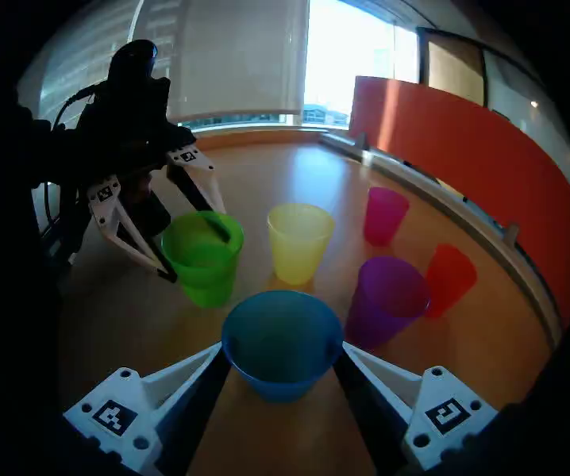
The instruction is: Pour water
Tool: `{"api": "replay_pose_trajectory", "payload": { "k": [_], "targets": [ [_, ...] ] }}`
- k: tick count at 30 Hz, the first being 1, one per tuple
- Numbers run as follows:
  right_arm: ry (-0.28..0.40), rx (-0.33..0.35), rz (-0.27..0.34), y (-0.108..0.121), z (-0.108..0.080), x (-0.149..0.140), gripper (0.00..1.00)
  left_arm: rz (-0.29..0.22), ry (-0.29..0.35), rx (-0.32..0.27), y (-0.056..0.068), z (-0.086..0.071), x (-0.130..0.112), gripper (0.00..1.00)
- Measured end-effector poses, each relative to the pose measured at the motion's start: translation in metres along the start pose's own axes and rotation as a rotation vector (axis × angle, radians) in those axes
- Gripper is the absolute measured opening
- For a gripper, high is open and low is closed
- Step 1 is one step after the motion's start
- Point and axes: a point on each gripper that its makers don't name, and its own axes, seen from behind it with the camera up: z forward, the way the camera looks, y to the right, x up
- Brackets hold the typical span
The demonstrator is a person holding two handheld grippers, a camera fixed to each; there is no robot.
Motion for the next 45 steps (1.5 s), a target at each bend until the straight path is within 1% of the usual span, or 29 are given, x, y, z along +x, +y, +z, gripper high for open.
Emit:
{"api": "replay_pose_trajectory", "payload": {
  "k": [21, 34, 39, 45],
  "targets": [
    [-0.008, -0.002, 0.005, -0.001, 0.000, -0.008, 0.91, 0.014, -0.029, 0.005, 0.000, 0.003, -0.013, 0.83],
    [-0.019, -0.004, 0.006, -0.002, -0.001, -0.012, 0.91, -0.002, -0.036, 0.000, -0.003, 0.003, -0.016, 0.83],
    [-0.030, -0.005, 0.003, -0.003, -0.001, -0.015, 0.92, 0.004, -0.045, -0.003, -0.003, 0.004, -0.017, 0.84],
    [-0.032, -0.006, 0.002, -0.004, -0.002, -0.017, 0.94, -0.009, -0.056, -0.008, -0.003, 0.003, -0.019, 0.85]
  ]
}}
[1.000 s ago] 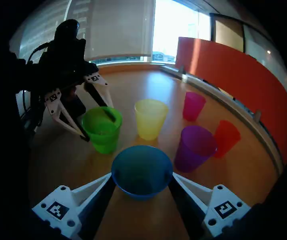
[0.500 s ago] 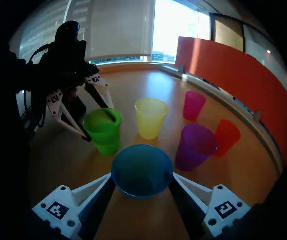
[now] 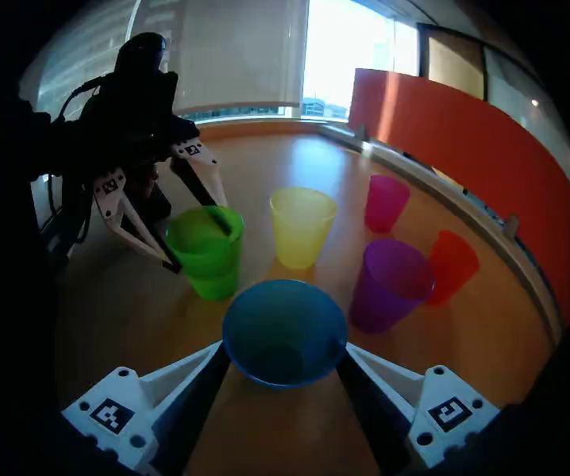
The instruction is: Pour water
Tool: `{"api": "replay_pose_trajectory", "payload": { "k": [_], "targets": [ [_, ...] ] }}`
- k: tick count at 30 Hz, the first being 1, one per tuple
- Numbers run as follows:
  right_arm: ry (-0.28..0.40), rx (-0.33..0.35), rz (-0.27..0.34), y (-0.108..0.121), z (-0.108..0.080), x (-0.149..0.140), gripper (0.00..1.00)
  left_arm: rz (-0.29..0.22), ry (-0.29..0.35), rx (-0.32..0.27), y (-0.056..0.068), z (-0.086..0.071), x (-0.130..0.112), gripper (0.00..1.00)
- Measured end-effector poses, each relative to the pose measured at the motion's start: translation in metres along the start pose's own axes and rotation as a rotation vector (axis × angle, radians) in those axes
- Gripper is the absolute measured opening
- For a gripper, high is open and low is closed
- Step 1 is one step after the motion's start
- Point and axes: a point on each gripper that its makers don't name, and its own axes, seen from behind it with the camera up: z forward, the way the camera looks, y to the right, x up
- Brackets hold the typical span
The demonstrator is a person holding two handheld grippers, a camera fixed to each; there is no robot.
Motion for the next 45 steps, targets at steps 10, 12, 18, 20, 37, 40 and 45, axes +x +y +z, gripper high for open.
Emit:
{"api": "replay_pose_trajectory", "payload": {
  "k": [10, 12, 18, 20, 37, 40, 45],
  "targets": [
    [-0.004, -0.012, 0.007, -0.001, -0.005, -0.006, 0.94, -0.017, -0.017, 0.010, -0.003, -0.002, -0.008, 0.85],
    [-0.003, -0.016, 0.012, -0.001, -0.006, -0.008, 0.94, -0.019, -0.020, 0.013, -0.004, -0.003, -0.010, 0.85],
    [-0.003, -0.020, 0.024, -0.004, -0.010, -0.013, 0.94, -0.022, -0.029, 0.024, -0.005, -0.007, -0.015, 0.84],
    [-0.002, -0.027, 0.023, -0.003, -0.012, -0.014, 0.94, -0.022, -0.033, 0.030, -0.006, -0.009, -0.017, 0.85],
    [0.001, -0.055, 0.035, -0.003, -0.030, -0.021, 0.94, -0.007, -0.066, 0.076, -0.014, -0.031, -0.030, 0.85],
    [0.001, -0.059, 0.034, -0.004, -0.033, -0.022, 0.94, -0.003, -0.071, 0.085, -0.015, -0.036, -0.031, 0.85],
    [0.004, -0.070, 0.036, -0.004, -0.038, -0.024, 0.94, 0.007, -0.075, 0.096, -0.016, -0.043, -0.032, 0.85]
  ]
}}
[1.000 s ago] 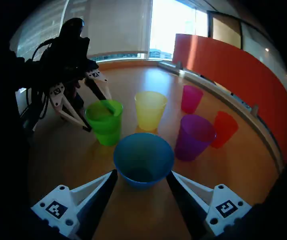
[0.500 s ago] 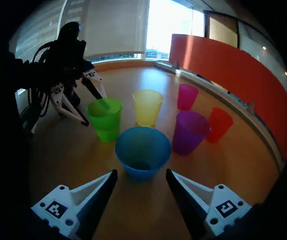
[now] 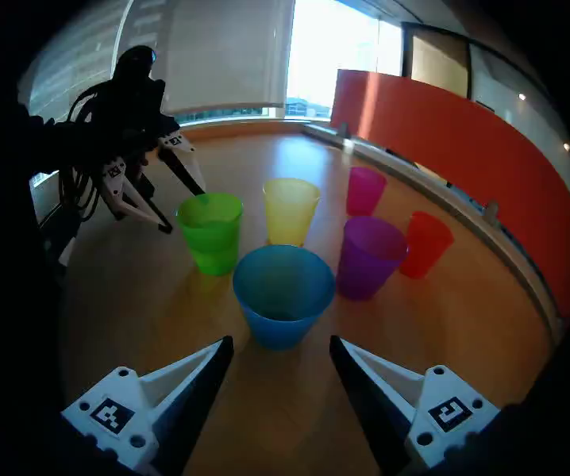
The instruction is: Pour water
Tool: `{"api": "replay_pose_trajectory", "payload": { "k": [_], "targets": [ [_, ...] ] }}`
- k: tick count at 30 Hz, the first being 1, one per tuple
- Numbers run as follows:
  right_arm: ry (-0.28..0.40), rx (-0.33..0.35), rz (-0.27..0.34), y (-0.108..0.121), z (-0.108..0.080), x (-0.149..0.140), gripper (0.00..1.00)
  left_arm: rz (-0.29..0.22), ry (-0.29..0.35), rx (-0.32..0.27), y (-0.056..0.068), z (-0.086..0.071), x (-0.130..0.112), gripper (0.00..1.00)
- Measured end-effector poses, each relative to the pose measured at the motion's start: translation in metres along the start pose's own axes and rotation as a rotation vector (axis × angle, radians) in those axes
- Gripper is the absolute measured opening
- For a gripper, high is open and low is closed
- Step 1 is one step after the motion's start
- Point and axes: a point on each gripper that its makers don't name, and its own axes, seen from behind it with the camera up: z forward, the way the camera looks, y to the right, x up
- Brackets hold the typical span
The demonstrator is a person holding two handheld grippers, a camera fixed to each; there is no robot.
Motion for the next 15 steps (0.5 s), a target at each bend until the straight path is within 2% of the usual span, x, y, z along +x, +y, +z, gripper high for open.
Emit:
{"api": "replay_pose_trajectory", "payload": {
  "k": [9, 15],
  "targets": [
    [0.004, -0.016, 0.005, -0.001, -0.008, -0.003, 0.94, 0.009, -0.001, 0.026, -0.002, -0.011, -0.002, 0.85],
    [0.014, -0.038, 0.022, 0.001, -0.014, -0.002, 0.94, 0.007, 0.005, 0.059, -0.008, -0.022, -0.003, 0.84]
  ]
}}
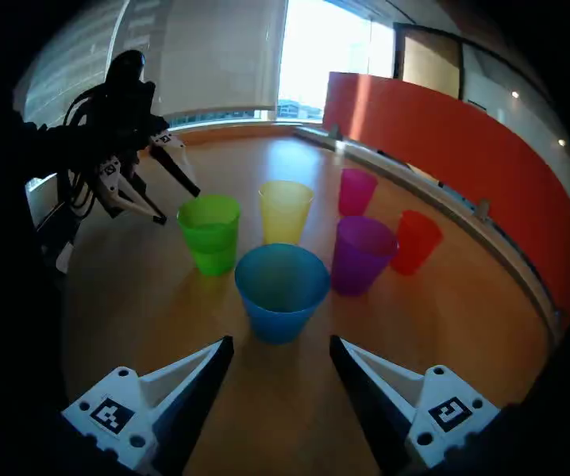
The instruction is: Pour water
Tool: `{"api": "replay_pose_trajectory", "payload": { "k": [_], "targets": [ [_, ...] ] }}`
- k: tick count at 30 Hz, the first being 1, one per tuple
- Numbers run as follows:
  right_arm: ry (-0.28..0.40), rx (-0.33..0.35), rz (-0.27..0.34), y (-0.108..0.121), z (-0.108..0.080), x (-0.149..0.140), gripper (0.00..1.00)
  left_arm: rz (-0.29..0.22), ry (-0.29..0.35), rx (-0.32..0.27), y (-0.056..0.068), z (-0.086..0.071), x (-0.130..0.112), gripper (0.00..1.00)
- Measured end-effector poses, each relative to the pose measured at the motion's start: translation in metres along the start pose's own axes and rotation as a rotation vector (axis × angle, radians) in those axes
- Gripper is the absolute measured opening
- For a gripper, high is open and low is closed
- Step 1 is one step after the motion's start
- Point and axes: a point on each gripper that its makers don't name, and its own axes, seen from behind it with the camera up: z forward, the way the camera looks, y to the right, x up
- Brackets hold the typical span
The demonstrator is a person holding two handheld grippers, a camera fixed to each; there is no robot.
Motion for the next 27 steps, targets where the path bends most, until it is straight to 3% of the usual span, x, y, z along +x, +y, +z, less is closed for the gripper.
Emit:
{"api": "replay_pose_trajectory", "payload": {
  "k": [6, 18, 27],
  "targets": [
    [0.009, -0.043, 0.024, 0.006, -0.011, 0.000, 0.94, -0.015, 0.021, 0.064, -0.012, -0.015, 0.002, 0.84],
    [0.041, -0.172, 0.088, 0.028, -0.045, 0.003, 0.95, -0.109, 0.069, 0.235, -0.045, -0.045, 0.001, 0.84],
    [0.059, -0.250, 0.118, 0.031, -0.068, 0.003, 0.95, -0.174, 0.133, 0.328, -0.063, -0.068, 0.010, 0.84]
  ]
}}
